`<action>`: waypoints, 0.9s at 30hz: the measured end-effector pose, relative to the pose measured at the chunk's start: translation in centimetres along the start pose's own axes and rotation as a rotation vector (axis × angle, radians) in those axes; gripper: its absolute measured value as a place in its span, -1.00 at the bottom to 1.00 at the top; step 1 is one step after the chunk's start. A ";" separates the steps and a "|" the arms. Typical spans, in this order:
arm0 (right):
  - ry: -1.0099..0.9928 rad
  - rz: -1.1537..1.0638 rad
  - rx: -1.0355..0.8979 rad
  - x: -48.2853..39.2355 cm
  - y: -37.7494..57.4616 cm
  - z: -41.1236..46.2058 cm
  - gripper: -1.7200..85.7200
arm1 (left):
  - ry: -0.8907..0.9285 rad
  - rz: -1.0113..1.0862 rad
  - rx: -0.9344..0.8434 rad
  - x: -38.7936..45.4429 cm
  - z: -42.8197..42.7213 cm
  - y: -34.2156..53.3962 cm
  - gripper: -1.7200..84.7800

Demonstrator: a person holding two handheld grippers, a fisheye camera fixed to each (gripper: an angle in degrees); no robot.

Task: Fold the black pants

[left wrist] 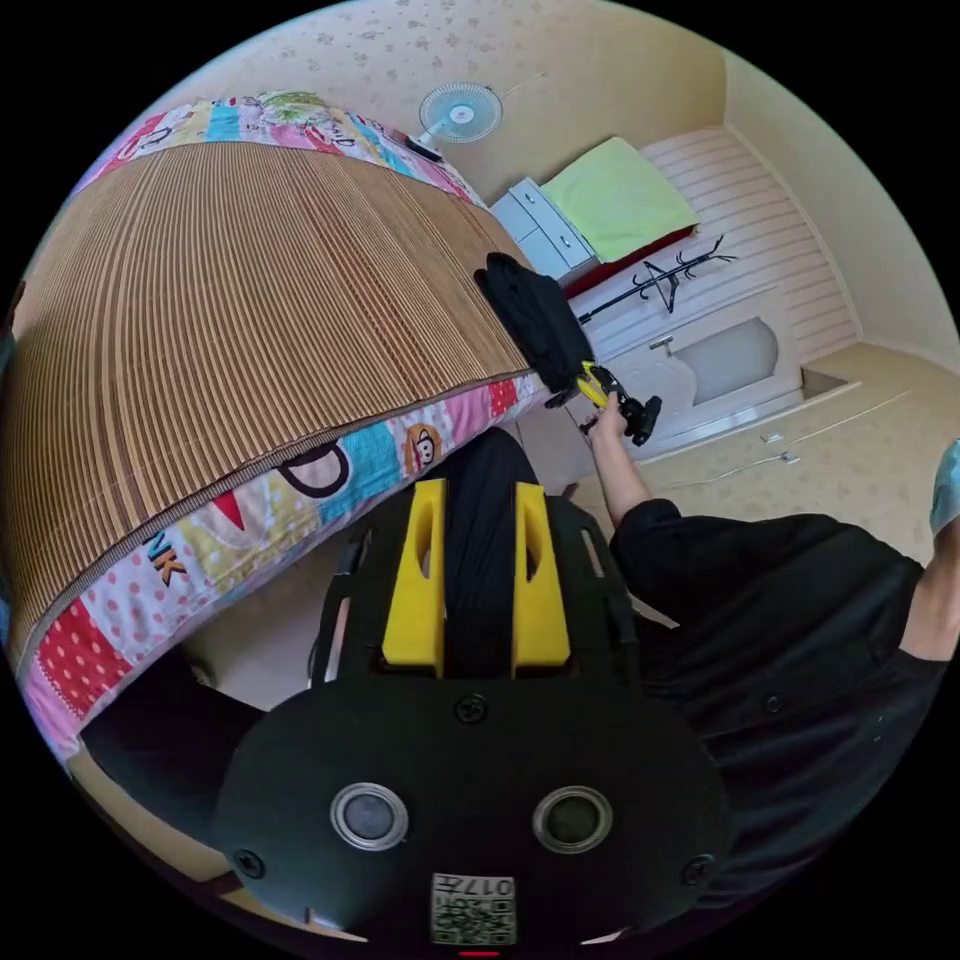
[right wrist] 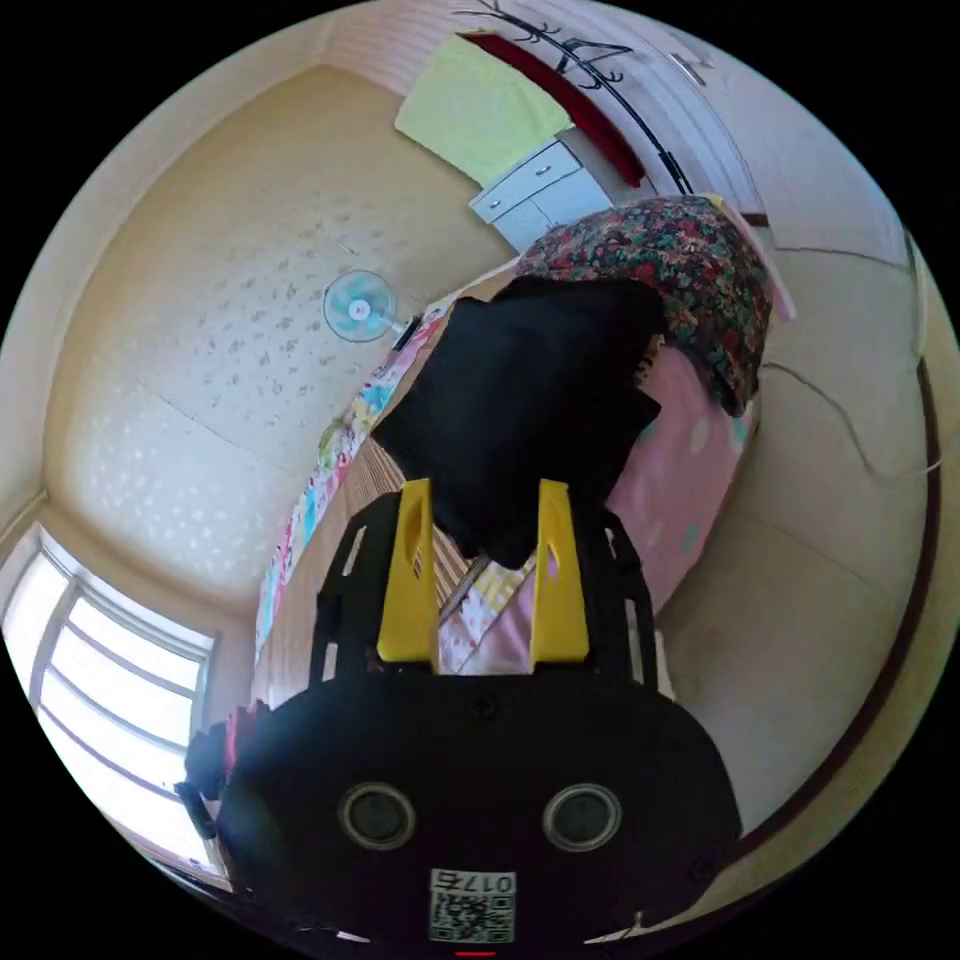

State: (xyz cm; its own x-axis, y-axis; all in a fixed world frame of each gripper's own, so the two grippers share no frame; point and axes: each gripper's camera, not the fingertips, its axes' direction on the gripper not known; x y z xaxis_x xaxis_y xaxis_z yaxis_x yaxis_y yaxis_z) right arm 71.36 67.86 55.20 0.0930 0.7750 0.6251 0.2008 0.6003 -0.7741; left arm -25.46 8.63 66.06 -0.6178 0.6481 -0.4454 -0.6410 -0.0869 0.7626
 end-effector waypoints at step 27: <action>-0.910 -0.997 -1.296 -39.8 39.0 14.9 -0.92 | -0.012 -0.051 0.163 -2.0 -2.4 3.1 -0.77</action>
State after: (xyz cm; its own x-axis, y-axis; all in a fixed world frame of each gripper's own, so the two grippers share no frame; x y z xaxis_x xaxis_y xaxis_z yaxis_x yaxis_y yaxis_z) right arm 61.00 63.35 -1.41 -0.9036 0.3950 0.1659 0.4079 0.6746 0.6153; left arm -27.29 5.26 68.22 -0.5801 0.6575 -0.4808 -0.5888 0.0694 0.8053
